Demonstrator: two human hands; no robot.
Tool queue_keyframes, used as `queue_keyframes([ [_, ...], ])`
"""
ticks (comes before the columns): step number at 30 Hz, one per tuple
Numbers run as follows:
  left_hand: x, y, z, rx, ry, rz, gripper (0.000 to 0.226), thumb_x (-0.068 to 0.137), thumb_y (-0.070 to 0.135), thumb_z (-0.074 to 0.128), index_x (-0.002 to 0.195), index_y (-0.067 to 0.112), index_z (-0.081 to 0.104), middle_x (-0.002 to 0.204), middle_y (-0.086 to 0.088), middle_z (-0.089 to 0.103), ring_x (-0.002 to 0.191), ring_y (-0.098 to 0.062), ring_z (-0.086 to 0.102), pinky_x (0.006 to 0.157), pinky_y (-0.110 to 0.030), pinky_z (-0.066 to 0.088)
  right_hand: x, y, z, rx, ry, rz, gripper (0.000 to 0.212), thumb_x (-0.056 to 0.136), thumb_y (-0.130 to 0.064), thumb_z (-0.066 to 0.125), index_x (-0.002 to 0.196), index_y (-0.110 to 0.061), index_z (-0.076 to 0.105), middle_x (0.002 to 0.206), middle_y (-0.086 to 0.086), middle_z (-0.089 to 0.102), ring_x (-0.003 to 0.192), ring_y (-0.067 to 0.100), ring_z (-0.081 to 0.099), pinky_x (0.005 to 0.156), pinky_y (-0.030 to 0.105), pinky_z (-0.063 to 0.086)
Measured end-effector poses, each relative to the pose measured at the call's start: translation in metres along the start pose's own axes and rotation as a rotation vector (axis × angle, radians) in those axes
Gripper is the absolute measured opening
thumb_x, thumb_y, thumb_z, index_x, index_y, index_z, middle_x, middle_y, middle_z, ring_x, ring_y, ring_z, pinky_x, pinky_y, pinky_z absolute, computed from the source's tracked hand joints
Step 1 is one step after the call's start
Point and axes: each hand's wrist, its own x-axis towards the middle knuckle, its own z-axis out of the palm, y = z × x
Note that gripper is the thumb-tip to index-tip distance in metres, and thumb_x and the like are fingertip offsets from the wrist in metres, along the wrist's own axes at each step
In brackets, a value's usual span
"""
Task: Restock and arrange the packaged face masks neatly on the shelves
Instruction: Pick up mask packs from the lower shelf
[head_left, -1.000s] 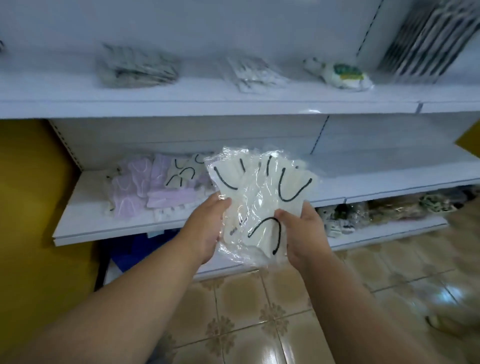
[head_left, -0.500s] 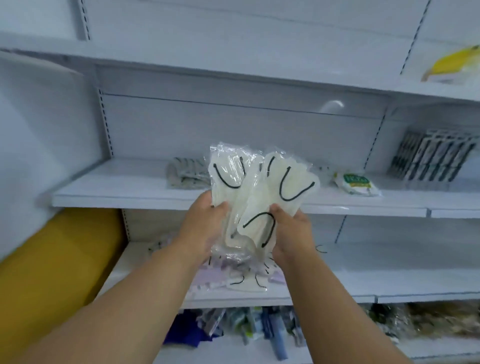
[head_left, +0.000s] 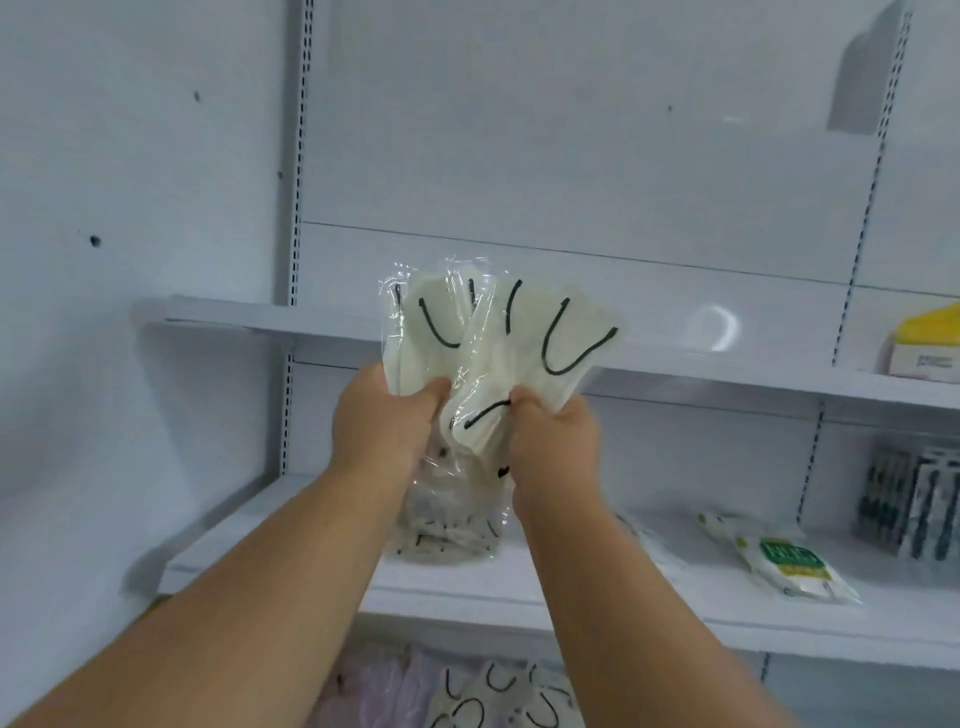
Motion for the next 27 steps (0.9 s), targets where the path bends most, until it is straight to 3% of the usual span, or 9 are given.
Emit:
queue_keyframes([
  [4, 0.059, 0.026, -0.008, -0.023, -0.044, 0.040, 0.025, 0.084, 0.039, 0.072, 0.091, 0.016, 0.062, 0.086, -0.008, 0.070, 0.078, -0.029, 0.068, 0.076, -0.046, 0.058, 0.041, -0.029, 0.046, -0.075, 0.056, -0.146, 0.015, 0.092, -0.024, 0.060, 0.079, -0.016, 0.058, 0.080, 0.007, 0.068, 0.080, 0.032, 0.068, 0.079, 0.052, 0.058],
  [8, 0.126, 0.047, -0.006, -0.068, -0.242, -0.015, 0.024, 0.091, 0.044, 0.056, 0.090, 0.020, 0.057, 0.094, -0.009, 0.060, 0.083, -0.032, 0.058, 0.084, -0.042, 0.053, 0.095, -0.059, 0.079, -0.170, 0.128, -0.262, 0.015, 0.095, -0.016, 0.055, 0.080, -0.014, 0.054, 0.084, 0.005, 0.065, 0.081, 0.028, 0.064, 0.080, 0.042, 0.057],
  [10, 0.162, 0.055, -0.002, -0.101, -0.337, -0.004, 0.009, 0.093, 0.025, 0.058, 0.088, 0.017, 0.057, 0.093, -0.011, 0.061, 0.080, -0.031, 0.061, 0.079, -0.043, 0.057, 0.126, -0.069, 0.096, -0.196, 0.160, -0.296, 0.019, 0.094, -0.011, 0.052, 0.076, -0.018, 0.050, 0.080, 0.001, 0.060, 0.077, 0.025, 0.061, 0.076, 0.039, 0.056],
  [13, 0.210, 0.055, 0.010, -0.006, -0.423, 0.029, 0.014, 0.090, 0.003, 0.059, 0.100, 0.012, 0.061, 0.103, -0.014, 0.069, 0.088, -0.031, 0.070, 0.082, -0.048, 0.061, 0.167, -0.075, 0.125, -0.301, 0.183, -0.274, 0.024, 0.093, -0.005, 0.046, 0.072, -0.015, 0.039, 0.072, 0.001, 0.046, 0.061, 0.018, 0.043, 0.057, 0.028, 0.041],
  [18, 0.279, 0.044, 0.018, 0.104, -0.453, 0.020, 0.020, 0.089, -0.003, 0.062, 0.106, 0.007, 0.067, 0.102, -0.015, 0.073, 0.091, -0.032, 0.072, 0.071, -0.041, 0.063, 0.209, -0.072, 0.175, -0.501, 0.073, -0.186, 0.028, 0.090, -0.004, 0.049, 0.070, -0.016, 0.034, 0.070, -0.002, 0.035, 0.061, 0.016, 0.032, 0.053, 0.023, 0.026],
  [20, 0.307, 0.038, 0.016, 0.138, -0.432, 0.016, 0.015, 0.092, -0.001, 0.062, 0.105, 0.006, 0.065, 0.102, -0.015, 0.072, 0.087, -0.028, 0.070, 0.064, -0.035, 0.059, 0.223, -0.064, 0.195, -0.767, 0.066, -0.220, 0.028, 0.089, -0.007, 0.053, 0.071, -0.019, 0.036, 0.069, -0.004, 0.036, 0.059, 0.012, 0.033, 0.049, 0.021, 0.028],
  [21, 0.319, 0.035, 0.015, 0.165, -0.424, 0.015, 0.013, 0.092, -0.002, 0.060, 0.101, 0.006, 0.065, 0.100, -0.015, 0.071, 0.083, -0.027, 0.069, 0.063, -0.034, 0.058, 0.235, -0.064, 0.205, -0.597, 0.003, -0.100, 0.027, 0.089, -0.008, 0.055, 0.073, -0.022, 0.038, 0.071, -0.004, 0.040, 0.059, 0.012, 0.037, 0.047, 0.020, 0.038],
  [23, 0.341, 0.032, 0.015, 0.243, -0.413, 0.018, 0.012, 0.092, -0.004, 0.058, 0.096, 0.003, 0.065, 0.098, -0.018, 0.071, 0.079, -0.027, 0.066, 0.067, -0.034, 0.057, 0.250, -0.060, 0.224, -0.482, -0.104, -0.024, 0.029, 0.087, -0.007, 0.061, 0.079, -0.028, 0.043, 0.078, 0.001, 0.047, 0.066, 0.015, 0.048, 0.062, 0.026, 0.056],
  [27, 0.370, 0.024, 0.025, 0.403, -0.417, 0.041, 0.009, 0.092, 0.008, 0.069, 0.088, 0.005, 0.061, 0.085, -0.013, 0.066, 0.069, -0.023, 0.060, 0.058, -0.029, 0.051, 0.284, -0.047, 0.243, -0.764, -0.218, -0.079, 0.022, 0.080, -0.001, 0.069, 0.075, -0.011, 0.050, 0.090, 0.011, 0.057, 0.089, 0.028, 0.056, 0.096, 0.046, 0.055],
])
